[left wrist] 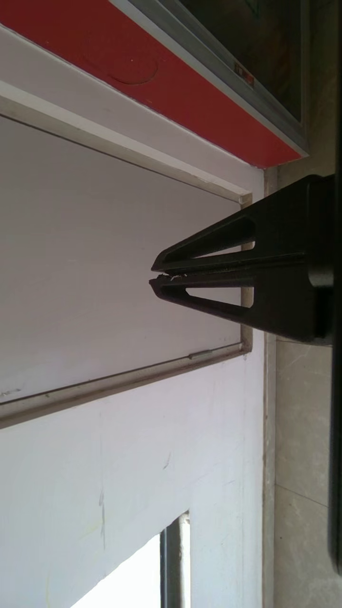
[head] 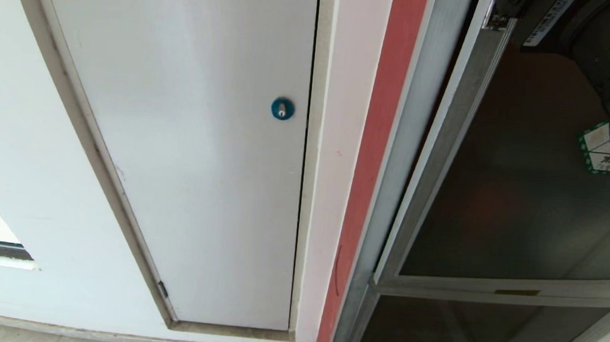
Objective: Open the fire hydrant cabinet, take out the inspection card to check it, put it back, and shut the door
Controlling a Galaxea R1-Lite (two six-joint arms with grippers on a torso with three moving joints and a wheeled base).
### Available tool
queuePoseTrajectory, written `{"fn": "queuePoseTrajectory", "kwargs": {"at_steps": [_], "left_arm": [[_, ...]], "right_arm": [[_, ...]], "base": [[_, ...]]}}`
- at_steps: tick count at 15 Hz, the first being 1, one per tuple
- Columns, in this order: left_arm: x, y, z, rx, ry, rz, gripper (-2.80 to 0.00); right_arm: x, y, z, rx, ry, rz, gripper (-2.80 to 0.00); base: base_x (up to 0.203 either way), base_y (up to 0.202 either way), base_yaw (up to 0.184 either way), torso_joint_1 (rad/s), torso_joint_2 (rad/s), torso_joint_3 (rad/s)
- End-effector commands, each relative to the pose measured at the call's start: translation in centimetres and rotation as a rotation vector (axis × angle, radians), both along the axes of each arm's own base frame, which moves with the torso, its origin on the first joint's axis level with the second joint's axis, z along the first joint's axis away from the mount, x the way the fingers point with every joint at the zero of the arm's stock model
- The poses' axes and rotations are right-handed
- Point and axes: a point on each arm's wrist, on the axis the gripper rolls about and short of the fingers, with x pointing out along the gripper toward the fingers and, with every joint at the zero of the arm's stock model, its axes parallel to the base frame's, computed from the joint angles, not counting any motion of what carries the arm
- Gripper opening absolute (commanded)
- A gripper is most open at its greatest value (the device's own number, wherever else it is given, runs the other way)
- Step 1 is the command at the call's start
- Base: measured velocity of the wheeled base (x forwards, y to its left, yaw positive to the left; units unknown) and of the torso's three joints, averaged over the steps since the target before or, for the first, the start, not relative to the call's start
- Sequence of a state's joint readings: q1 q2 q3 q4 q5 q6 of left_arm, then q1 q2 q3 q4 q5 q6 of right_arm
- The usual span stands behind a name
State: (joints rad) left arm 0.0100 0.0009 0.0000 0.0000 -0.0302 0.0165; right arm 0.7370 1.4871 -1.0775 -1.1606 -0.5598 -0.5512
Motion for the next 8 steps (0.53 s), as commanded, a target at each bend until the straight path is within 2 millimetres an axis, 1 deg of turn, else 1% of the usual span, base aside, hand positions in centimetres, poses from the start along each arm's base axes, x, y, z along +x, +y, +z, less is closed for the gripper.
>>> {"fn": "queuePoseTrajectory", "kwargs": {"at_steps": [1, 7, 8], "left_arm": [[0.01, 0.00, -0.01, 0.000, 0.001, 0.000, -2.80], [0.01, 0.00, 0.02, 0.000, -0.001, 0.000, -2.80], [0.01, 0.00, -0.02, 0.000, 0.001, 0.000, -2.80]], "right_arm": [[0.62, 0.13, -0.43, -0.010, 0.010, -0.016, 0.00], [0.99, 0.10, -0.40, -0.019, 0.011, -0.024, 0.00], [1.10, 0.07, -0.51, -0.033, 0.027, -0.027, -2.80]], "base": [[0.000, 0.000, 0.000, 0.000, 0.00, 0.000], [0.000, 0.000, 0.000, 0.000, 0.00, 0.000], [0.000, 0.000, 0.000, 0.000, 0.00, 0.000]]}}
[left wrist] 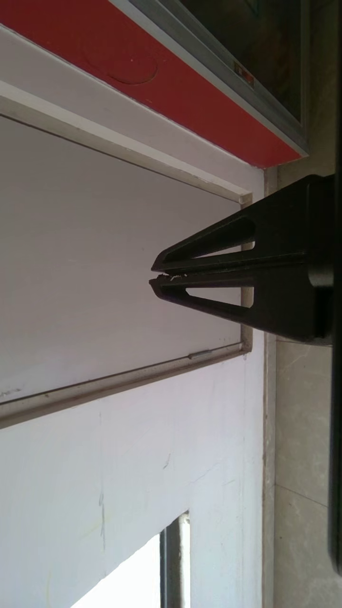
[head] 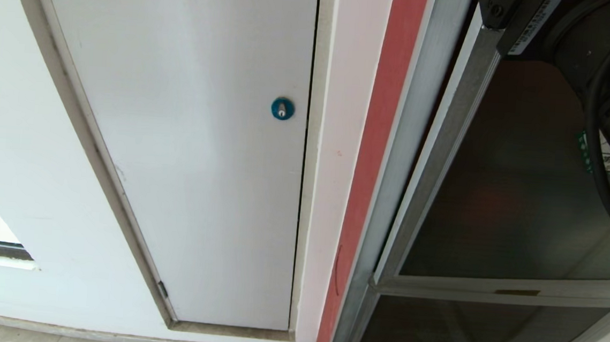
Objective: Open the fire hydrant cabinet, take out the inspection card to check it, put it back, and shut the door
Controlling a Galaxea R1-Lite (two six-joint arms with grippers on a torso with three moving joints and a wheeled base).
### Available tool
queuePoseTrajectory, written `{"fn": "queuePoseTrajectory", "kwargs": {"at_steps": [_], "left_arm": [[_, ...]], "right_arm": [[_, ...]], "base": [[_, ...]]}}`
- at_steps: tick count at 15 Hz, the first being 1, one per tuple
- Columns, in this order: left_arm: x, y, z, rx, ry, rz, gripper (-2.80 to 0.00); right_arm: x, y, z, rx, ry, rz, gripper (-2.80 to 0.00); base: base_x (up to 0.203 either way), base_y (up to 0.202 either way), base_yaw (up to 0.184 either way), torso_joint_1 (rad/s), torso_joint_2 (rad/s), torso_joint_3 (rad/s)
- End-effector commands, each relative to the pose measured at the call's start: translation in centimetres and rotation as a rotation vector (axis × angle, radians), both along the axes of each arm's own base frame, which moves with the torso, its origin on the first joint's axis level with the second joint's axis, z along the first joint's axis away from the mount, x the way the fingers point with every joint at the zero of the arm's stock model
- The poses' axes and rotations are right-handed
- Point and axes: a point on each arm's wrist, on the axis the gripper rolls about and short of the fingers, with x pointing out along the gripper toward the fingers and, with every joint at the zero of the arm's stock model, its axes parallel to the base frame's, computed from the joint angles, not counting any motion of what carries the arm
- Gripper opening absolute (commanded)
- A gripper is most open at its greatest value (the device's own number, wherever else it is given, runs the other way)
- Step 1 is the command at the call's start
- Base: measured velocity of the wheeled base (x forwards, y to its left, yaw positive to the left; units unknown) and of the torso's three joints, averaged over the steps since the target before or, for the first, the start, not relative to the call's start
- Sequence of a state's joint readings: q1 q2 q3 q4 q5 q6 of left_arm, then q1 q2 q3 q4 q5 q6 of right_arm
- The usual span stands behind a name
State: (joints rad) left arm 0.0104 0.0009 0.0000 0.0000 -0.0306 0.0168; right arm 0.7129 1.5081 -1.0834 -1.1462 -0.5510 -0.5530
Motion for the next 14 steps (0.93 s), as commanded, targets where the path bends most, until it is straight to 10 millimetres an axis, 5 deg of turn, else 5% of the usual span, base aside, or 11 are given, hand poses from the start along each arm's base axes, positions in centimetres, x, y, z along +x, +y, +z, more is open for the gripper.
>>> {"fn": "queuePoseTrajectory", "kwargs": {"at_steps": [1, 14], "left_arm": [[0.01, 0.00, 0.00, 0.000, 0.001, 0.000, -2.80], [0.01, 0.00, -0.01, 0.000, 0.001, 0.000, -2.80]], "right_arm": [[0.15, -0.15, -0.03, -0.014, 0.013, -0.008, -2.80], [-0.03, -0.25, 0.70, -0.003, 0.001, -0.007, -2.80]], "base": [[0.000, 0.000, 0.000, 0.000, 0.00, 0.000], [0.000, 0.000, 0.000, 0.000, 0.00, 0.000]]}}
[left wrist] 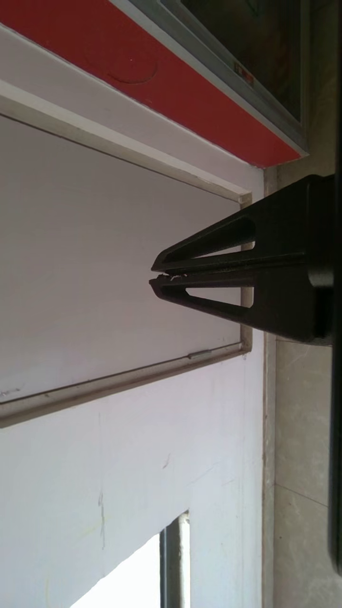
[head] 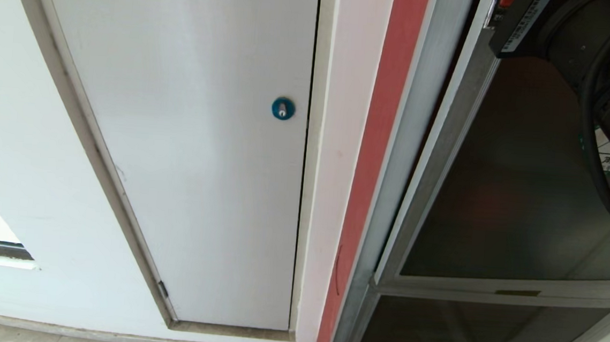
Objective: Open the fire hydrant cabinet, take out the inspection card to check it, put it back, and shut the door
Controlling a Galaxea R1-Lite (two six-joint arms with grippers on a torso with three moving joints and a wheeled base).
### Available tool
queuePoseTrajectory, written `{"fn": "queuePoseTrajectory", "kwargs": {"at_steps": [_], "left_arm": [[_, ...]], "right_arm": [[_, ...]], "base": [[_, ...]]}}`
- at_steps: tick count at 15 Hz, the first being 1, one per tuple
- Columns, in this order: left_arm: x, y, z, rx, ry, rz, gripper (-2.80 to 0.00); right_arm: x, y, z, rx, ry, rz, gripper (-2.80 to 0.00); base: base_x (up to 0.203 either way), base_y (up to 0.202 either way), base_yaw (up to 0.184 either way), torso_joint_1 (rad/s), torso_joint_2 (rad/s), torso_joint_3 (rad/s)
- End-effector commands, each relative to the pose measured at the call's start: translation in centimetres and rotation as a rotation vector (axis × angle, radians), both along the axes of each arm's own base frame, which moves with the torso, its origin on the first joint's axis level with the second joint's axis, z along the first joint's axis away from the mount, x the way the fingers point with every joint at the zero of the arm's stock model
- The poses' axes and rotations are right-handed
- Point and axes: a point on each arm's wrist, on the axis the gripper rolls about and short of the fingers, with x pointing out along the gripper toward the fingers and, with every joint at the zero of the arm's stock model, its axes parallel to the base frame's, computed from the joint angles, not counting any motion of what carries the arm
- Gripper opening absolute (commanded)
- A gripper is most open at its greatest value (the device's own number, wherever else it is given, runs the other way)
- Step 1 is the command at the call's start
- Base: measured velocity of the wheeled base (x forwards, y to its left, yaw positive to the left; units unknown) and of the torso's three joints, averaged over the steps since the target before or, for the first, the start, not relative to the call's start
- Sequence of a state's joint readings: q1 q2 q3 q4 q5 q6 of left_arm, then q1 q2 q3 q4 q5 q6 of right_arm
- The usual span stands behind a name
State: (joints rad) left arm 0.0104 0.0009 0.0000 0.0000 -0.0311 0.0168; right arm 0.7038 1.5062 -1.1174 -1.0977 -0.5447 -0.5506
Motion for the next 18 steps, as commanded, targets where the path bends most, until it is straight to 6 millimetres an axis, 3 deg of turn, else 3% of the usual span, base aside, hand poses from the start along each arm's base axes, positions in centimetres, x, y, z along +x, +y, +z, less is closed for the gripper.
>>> {"fn": "queuePoseTrajectory", "kwargs": {"at_steps": [1, 11, 18], "left_arm": [[0.0, 0.0, 0.0, 0.000, 0.001, 0.001, -2.80], [0.0, 0.0, 0.0, 0.000, 0.001, -0.001, -2.80], [0.0, 0.0, 0.0, 0.000, 0.001, -0.001, -2.80]], "right_arm": [[-0.3, -0.2, 0.2, 0.010, -0.007, -0.006, -2.80], [-3.8, -2.2, 1.3, 0.020, 0.022, 0.006, -2.80], [-4.7, -3.0, 1.4, 0.010, 0.056, -0.008, -2.80]], "base": [[0.000, 0.000, 0.000, 0.000, 0.00, 0.000], [0.000, 0.000, 0.000, 0.000, 0.00, 0.000], [0.000, 0.000, 0.000, 0.000, 0.00, 0.000]]}}
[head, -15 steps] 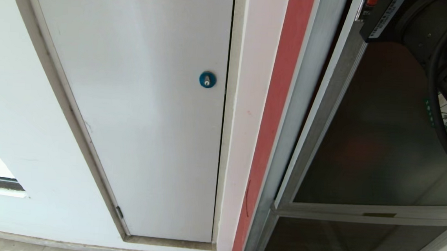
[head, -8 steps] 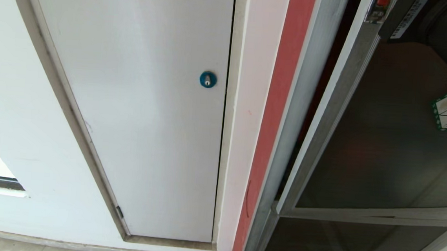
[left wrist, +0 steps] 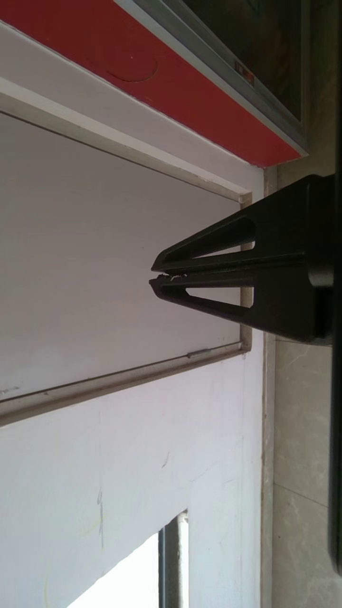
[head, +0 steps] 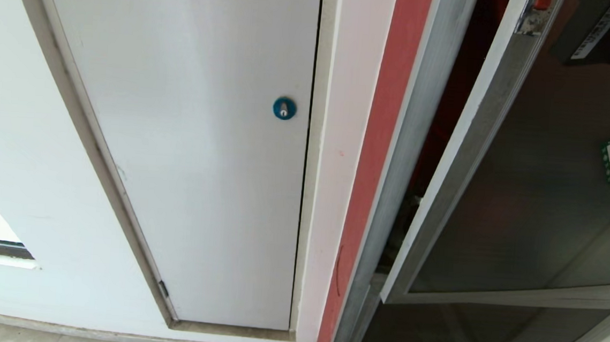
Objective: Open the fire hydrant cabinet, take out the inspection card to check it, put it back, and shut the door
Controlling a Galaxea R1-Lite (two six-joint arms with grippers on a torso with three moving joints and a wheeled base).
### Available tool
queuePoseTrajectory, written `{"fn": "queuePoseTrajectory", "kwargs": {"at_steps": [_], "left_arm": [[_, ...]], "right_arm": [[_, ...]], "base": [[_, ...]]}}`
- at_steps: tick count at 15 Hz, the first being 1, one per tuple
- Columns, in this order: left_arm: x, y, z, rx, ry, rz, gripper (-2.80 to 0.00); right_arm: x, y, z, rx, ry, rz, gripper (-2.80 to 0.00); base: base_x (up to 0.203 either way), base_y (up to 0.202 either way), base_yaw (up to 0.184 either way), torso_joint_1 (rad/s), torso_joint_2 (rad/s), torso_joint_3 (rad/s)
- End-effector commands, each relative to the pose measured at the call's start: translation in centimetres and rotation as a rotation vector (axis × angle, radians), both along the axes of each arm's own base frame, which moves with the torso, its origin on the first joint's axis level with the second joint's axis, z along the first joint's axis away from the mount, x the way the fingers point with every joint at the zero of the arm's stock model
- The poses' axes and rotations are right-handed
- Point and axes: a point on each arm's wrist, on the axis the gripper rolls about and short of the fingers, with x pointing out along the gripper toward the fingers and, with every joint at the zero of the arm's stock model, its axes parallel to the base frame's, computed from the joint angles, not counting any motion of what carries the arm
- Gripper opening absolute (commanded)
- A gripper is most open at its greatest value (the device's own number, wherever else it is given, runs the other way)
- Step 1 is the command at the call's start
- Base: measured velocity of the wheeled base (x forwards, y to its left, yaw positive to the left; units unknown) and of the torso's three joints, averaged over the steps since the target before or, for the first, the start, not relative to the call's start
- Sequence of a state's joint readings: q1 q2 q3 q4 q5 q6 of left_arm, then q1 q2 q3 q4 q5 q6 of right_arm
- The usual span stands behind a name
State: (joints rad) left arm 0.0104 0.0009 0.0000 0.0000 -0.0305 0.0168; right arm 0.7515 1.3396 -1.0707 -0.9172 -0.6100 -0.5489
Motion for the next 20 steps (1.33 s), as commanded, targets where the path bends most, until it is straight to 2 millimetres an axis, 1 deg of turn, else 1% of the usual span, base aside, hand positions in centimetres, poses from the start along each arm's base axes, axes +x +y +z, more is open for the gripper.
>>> {"fn": "queuePoseTrajectory", "kwargs": {"at_steps": [1, 11, 14, 15, 20], "left_arm": [[0.0, 0.0, 0.0, 0.000, 0.001, 0.000, -2.80], [0.0, 0.0, 0.0, 0.000, 0.001, 0.000, -2.80], [0.0, 0.0, 0.0, 0.000, 0.001, 0.000, -2.80], [0.0, 0.0, 0.0, 0.000, 0.002, 0.000, -2.80], [0.0, 0.0, 0.0, 0.000, 0.001, 0.000, -2.80]], "right_arm": [[-0.5, -0.5, 0.3, 0.016, -0.014, -0.007, -2.80], [-0.2, -0.2, -1.3, -0.024, 0.030, -0.008, -2.80], [-0.2, -0.2, -1.3, -0.025, 0.031, -0.008, -2.80], [-0.2, -0.2, -1.3, -0.024, 0.030, -0.008, 0.00], [-0.5, -0.3, -1.3, -0.023, 0.025, -0.002, 0.00]], "base": [[0.000, 0.000, 0.000, 0.000, 0.00, 0.000], [0.000, 0.000, 0.000, 0.000, 0.00, 0.000], [0.000, 0.000, 0.000, 0.000, 0.00, 0.000], [0.000, 0.000, 0.000, 0.000, 0.00, 0.000], [0.000, 0.000, 0.000, 0.000, 0.00, 0.000]]}}
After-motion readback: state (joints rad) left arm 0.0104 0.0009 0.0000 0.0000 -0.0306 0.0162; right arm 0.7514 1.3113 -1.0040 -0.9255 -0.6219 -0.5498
